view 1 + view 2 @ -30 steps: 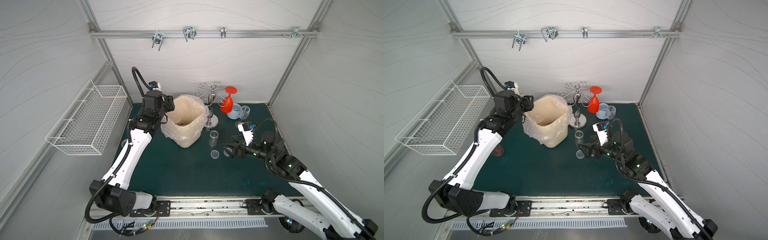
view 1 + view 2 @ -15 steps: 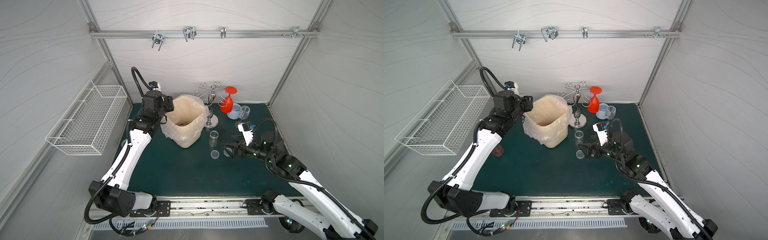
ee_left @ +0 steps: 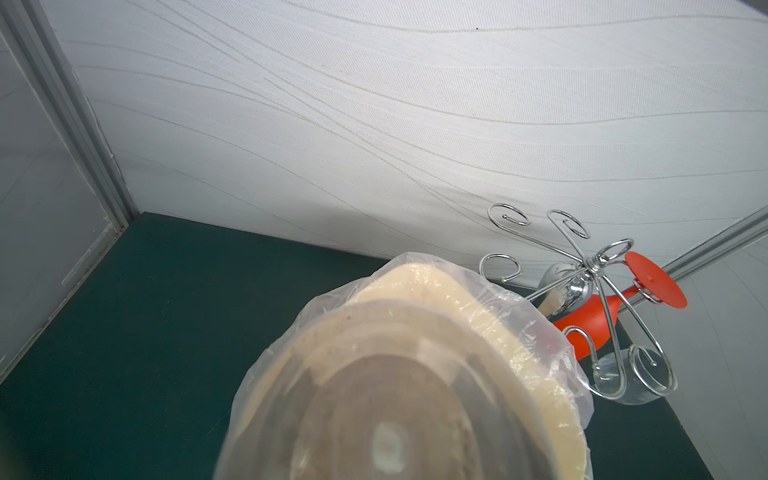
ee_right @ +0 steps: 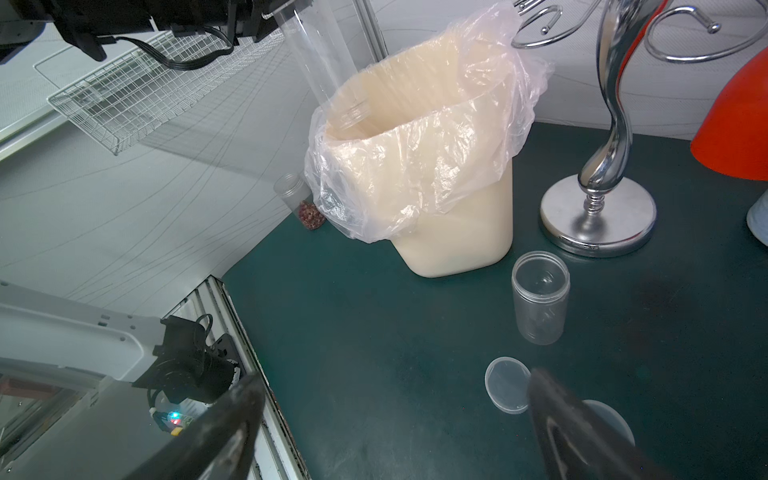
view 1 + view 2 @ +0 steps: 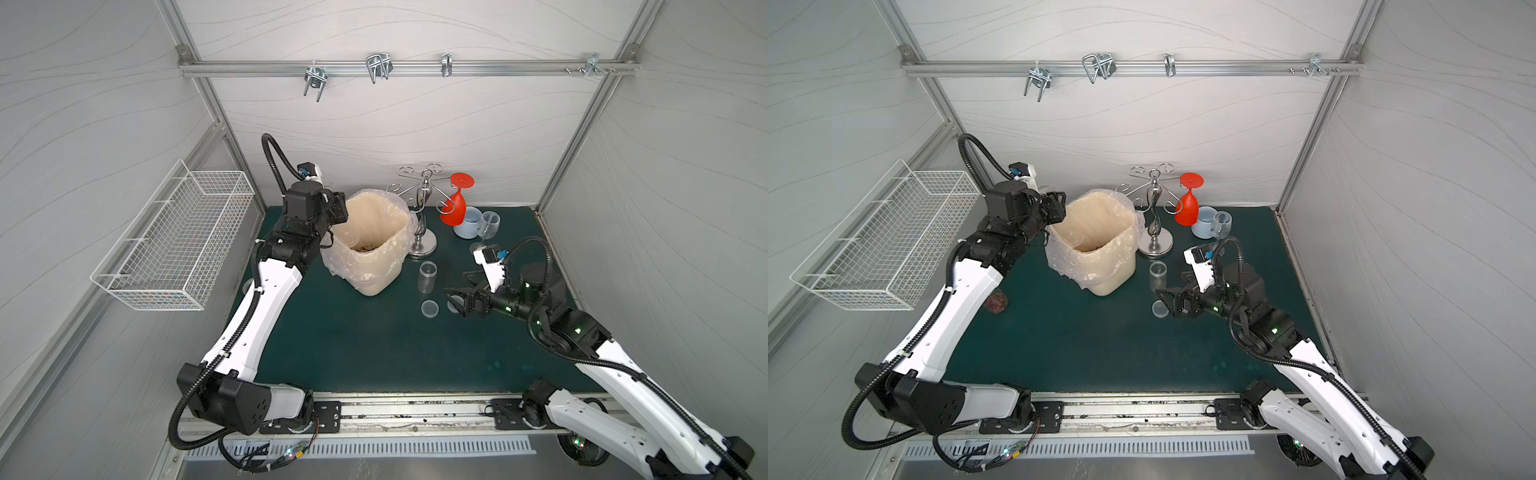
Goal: Empty the moldy dried flower tea in the jars
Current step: Pour the moldy dried flower tea into the trash bin.
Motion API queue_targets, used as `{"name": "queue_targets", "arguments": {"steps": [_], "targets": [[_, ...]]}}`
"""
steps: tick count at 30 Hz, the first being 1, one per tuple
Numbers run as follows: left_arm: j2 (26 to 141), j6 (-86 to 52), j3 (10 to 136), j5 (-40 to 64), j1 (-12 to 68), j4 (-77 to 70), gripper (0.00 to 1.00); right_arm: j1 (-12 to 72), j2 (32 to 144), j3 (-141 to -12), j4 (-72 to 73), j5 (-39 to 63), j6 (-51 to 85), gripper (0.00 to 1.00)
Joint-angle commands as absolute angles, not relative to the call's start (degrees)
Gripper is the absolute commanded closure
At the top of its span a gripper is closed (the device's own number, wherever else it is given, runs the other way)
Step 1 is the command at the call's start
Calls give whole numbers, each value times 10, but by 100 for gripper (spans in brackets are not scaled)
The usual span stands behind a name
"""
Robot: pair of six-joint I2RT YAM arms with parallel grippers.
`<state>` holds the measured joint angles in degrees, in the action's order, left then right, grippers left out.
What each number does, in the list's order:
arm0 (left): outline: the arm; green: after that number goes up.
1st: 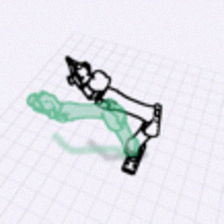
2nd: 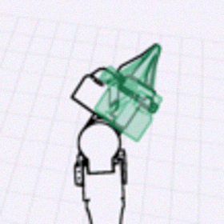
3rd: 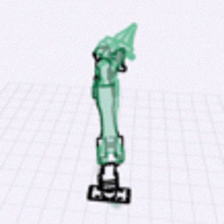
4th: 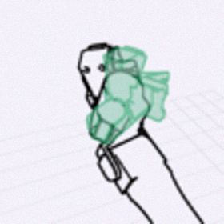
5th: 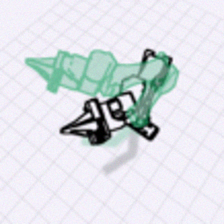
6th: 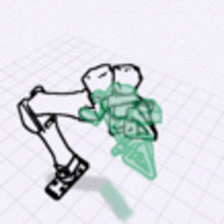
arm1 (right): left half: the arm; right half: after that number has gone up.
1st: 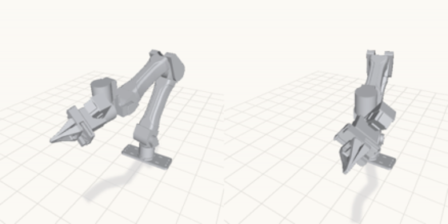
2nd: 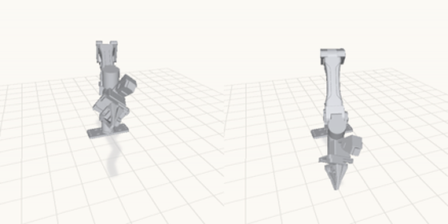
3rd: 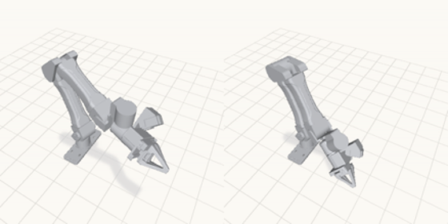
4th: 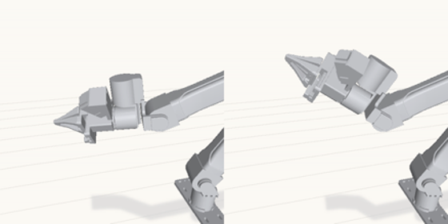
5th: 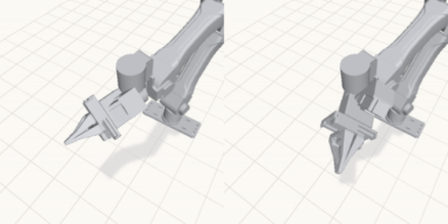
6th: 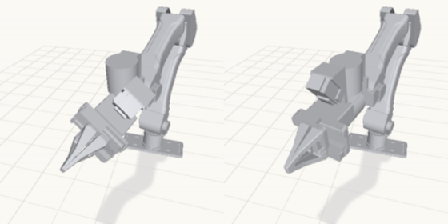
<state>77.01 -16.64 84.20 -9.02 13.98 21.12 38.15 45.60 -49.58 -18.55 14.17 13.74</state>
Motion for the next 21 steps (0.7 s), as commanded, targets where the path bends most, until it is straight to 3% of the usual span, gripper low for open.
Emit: {"name": "queue_targets", "arguments": {"steps": [1,13,16,21], "targets": [[748,-147,848,-104,142,195,100,379,456,-493,-188,140,122,1],[744,-127,853,-110,153,187,100,379,466,-497,-185,143,126,1],[743,-199,849,-53,122,178,100,379,464,-496,-189,142,127,1],[747,-234,860,-41,119,182,100,379,462,-488,-175,142,128,1]]}}
